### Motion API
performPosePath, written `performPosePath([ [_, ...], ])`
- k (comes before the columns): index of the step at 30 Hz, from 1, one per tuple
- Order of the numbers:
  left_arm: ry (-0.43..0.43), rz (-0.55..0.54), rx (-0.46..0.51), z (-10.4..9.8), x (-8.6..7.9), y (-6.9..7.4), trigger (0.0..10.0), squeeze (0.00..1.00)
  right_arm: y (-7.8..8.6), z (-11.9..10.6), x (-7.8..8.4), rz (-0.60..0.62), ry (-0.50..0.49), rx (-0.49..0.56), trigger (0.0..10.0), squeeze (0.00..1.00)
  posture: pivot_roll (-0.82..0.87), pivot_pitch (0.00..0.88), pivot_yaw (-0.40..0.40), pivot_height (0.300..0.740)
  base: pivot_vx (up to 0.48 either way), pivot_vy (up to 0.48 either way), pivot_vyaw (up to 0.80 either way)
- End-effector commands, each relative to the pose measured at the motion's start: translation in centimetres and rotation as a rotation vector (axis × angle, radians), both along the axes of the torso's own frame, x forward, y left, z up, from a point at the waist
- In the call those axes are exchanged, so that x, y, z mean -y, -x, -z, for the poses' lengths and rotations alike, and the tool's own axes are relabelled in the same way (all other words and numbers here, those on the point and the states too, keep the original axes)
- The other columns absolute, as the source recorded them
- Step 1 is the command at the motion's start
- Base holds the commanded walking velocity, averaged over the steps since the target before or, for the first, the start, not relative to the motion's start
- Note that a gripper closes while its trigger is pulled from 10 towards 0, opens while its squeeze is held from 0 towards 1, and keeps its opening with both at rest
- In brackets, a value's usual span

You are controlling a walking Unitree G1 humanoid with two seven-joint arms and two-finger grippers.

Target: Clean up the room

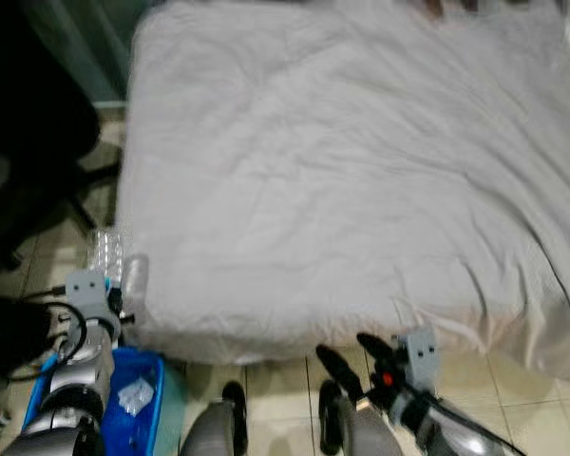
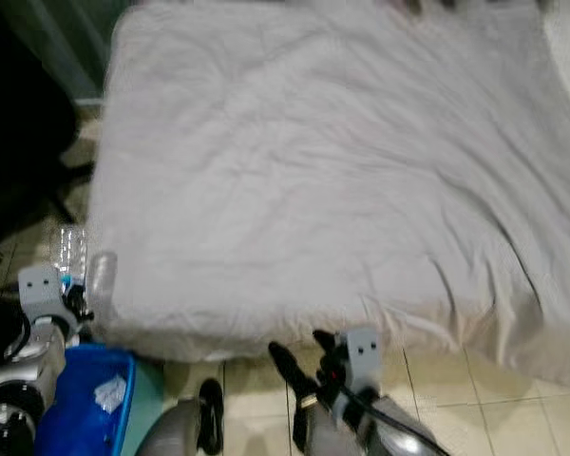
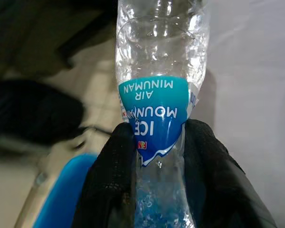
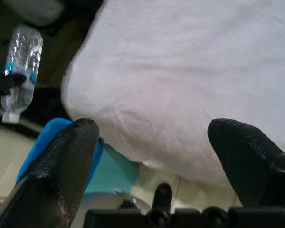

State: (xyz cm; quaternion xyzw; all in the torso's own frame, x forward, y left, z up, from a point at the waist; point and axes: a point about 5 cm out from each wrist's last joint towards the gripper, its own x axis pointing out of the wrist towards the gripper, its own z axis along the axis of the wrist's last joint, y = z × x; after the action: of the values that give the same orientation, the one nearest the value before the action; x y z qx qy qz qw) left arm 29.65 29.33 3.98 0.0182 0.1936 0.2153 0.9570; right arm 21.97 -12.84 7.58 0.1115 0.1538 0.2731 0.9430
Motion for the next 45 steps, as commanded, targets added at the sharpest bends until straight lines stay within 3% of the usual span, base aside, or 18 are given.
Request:
performPosePath([
  [1,0.014,-0.093,-0.052,1.2,-1.0,1.5,10.0,0.00,0.1,1.2,-0.7,-0.065,0.001,-0.039,10.0,0.00,0.02,0.109,-0.036,0.740,0.000,0.000,0.58],
  [4,0.071,-0.178,-0.093,2.4,-0.6,2.3,10.0,0.00,-1.3,1.7,-1.0,-0.108,-0.020,-0.049,10.0,0.00,0.05,0.084,-0.050,0.740,0.000,0.000,0.58],
  [10,0.149,-0.192,-0.143,4.1,1.4,2.9,10.0,0.00,-2.0,1.8,-1.4,-0.176,-0.057,-0.068,10.0,0.00,0.05,0.075,-0.054,0.740,0.000,0.000,0.56],
  [17,0.254,-0.202,-0.202,5.6,3.7,3.3,10.0,0.00,-2.1,2.0,-3.9,-0.430,-0.123,-0.153,10.0,0.00,0.02,0.082,-0.061,0.740,0.000,0.000,0.54],
  [25,0.206,-0.124,-0.171,4.1,3.5,1.7,10.0,0.00,-2.6,3.0,-4.9,-0.525,0.030,-0.132,10.0,0.00,0.00,0.095,-0.083,0.740,0.000,0.000,0.32],
  [30,0.204,-0.119,-0.154,3.6,3.2,1.2,10.0,0.00,-2.9,2.5,-4.8,-0.517,0.019,-0.117,10.0,0.00,-0.01,0.107,-0.091,0.740,0.000,0.000,0.00],
  [34,0.147,-0.093,-0.141,2.7,2.8,0.5,10.0,0.00,-1.9,1.4,-3.9,-0.522,-0.013,-0.108,10.0,0.00,-0.07,0.162,-0.118,0.740,0.000,0.000,0.00],
  [35,0.122,-0.082,-0.145,2.7,2.7,0.5,10.0,0.49,-1.1,1.0,-3.7,-0.548,-0.021,-0.112,10.0,0.00,-0.10,0.180,-0.129,0.740,0.000,0.000,0.00],
  [36,0.114,-0.080,-0.147,2.7,2.7,0.5,10.0,0.49,-0.8,0.9,-3.6,-0.559,-0.022,-0.116,10.0,0.00,-0.10,0.180,-0.129,0.740,0.000,0.000,0.00],
  [37,0.107,-0.073,-0.145,2.6,2.6,0.5,10.0,1.00,-0.4,0.9,-3.4,-0.568,-0.015,-0.122,10.0,0.00,-0.11,0.190,-0.135,0.740,0.000,0.000,0.00],
  [45,0.038,0.019,-0.087,1.0,2.7,-1.0,10.0,1.00,1.1,1.0,-1.7,-0.534,0.006,-0.156,10.0,0.00,-0.18,0.237,-0.152,0.740,0.000,0.000,0.00],
])
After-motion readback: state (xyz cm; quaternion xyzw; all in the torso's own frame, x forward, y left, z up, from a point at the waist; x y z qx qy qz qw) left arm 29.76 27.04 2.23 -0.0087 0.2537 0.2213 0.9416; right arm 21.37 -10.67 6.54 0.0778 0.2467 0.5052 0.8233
